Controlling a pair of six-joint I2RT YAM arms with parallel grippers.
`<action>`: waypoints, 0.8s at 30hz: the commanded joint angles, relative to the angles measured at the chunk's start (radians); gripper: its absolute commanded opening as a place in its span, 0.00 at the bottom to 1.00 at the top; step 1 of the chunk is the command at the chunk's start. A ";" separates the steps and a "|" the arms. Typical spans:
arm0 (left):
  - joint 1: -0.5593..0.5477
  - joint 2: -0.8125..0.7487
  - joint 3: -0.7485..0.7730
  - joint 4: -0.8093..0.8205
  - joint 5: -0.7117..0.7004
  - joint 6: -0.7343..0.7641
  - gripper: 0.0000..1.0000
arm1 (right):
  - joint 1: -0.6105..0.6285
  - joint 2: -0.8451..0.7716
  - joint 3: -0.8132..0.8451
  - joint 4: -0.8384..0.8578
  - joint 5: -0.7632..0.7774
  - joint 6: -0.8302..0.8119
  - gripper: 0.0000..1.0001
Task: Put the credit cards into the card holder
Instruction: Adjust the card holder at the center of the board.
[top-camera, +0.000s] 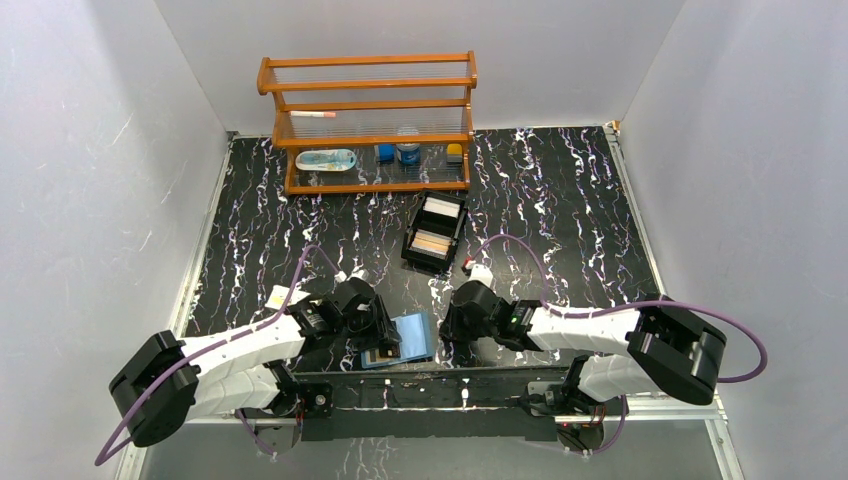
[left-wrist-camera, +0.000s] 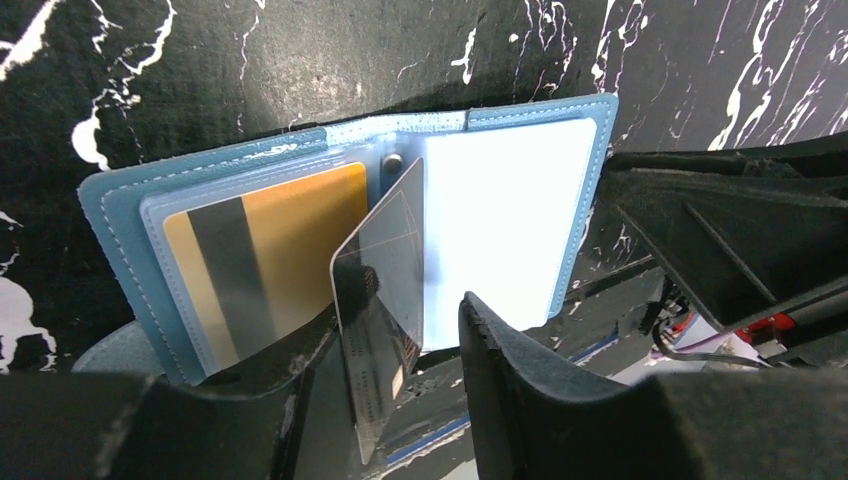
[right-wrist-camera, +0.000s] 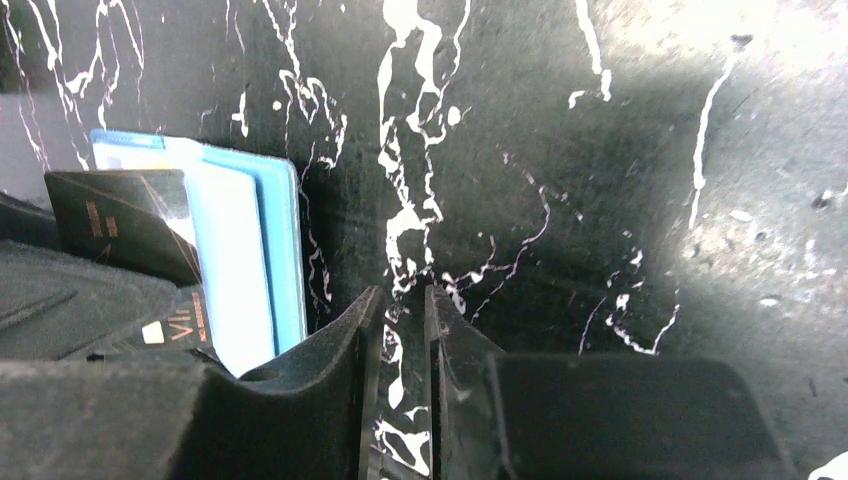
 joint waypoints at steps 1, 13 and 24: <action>-0.002 0.002 0.029 -0.010 -0.006 0.055 0.35 | 0.046 -0.049 0.042 -0.031 -0.009 0.012 0.29; -0.003 0.018 0.030 0.026 0.018 0.086 0.34 | 0.087 0.047 0.152 0.017 0.008 0.012 0.38; -0.003 -0.001 0.053 -0.074 0.005 0.092 0.44 | 0.097 0.234 0.235 -0.111 0.066 0.011 0.33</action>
